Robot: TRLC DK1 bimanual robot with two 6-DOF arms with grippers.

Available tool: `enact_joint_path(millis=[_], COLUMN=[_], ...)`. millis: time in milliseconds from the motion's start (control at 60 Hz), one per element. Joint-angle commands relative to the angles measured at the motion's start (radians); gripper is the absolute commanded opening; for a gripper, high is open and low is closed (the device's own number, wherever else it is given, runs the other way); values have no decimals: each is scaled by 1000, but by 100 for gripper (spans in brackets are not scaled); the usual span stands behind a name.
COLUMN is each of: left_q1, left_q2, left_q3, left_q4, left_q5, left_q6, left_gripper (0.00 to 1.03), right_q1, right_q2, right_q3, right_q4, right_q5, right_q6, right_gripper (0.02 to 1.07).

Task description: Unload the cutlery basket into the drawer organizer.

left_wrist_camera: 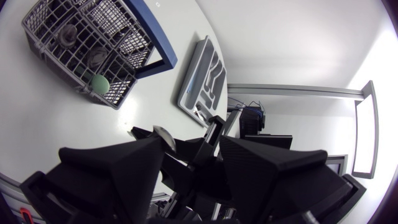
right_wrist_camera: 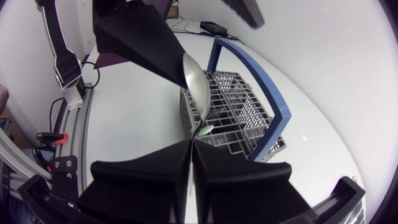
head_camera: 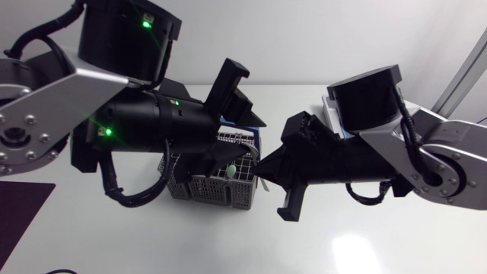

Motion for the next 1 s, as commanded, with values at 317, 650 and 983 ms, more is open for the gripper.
enact_joint_path(millis=[317, 650, 983], left_q1=[109, 150, 182], left_q2=[0, 28, 49], left_q3=[46, 74, 56], left_q4=[-9, -125, -175], left_q5=[-11, -11, -43], left_q6=[109, 256, 457], left_gripper=[88, 86, 86], right_q1=[-332, -728, -1045], right_q2=[-134, -59, 248], right_q3=[-76, -55, 151], right_q4=[-286, -430, -516], right_q5=[-152, -292, -304], right_q6=[-329, -734, -1102], right_gripper=[8, 8, 8])
